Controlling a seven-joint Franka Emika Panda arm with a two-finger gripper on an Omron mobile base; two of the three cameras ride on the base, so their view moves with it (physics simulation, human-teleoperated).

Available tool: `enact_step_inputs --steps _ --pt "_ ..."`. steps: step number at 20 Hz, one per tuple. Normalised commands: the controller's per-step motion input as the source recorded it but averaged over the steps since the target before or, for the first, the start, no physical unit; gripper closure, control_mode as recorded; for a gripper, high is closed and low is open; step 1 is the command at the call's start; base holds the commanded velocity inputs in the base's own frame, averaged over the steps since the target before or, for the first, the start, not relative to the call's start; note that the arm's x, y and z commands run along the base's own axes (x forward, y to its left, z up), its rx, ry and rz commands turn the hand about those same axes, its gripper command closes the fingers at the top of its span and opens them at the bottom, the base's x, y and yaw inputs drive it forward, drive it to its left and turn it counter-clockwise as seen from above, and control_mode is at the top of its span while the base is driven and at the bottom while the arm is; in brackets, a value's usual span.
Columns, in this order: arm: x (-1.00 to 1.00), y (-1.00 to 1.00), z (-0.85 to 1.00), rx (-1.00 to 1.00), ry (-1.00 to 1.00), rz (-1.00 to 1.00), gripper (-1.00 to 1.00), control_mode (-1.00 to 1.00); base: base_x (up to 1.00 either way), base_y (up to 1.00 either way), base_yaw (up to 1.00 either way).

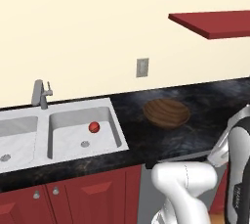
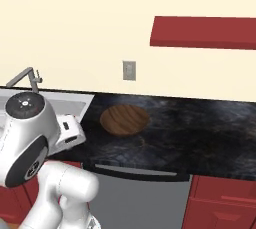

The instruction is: Pick the bell peppers from the cabinet and place them in one bowl. Pick the onion from the sink and place it in the other bowl.

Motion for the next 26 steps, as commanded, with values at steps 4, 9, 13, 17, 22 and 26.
enact_step_inputs --steps 4,9,13,17,22,26 --pt "0.5 0.85 0.05 0.0 -0.03 -0.09 -1.0 -1.0 0.0 0.0 0.0" --pt "0.65 0.89 -0.01 0.0 0.01 -0.08 -1.0 -1.0 0.0 0.0 0.0" --pt "0.77 0.9 -0.09 0.0 0.02 -0.07 -1.0 -1.0 0.0 0.0 0.0" --pt "0.55 0.57 -0.09 0.0 0.02 -0.02 -1.0 -1.0 0.0 0.0 0.0" --pt "0.0 0.01 -0.02 0.0 0.0 0.0 -1.0 -1.0 0.0 0.0 0.0" --pt "0.1 0.0 -0.5 0.0 0.0 0.09 -1.0 -1.0 0.0 0.0 0.0"
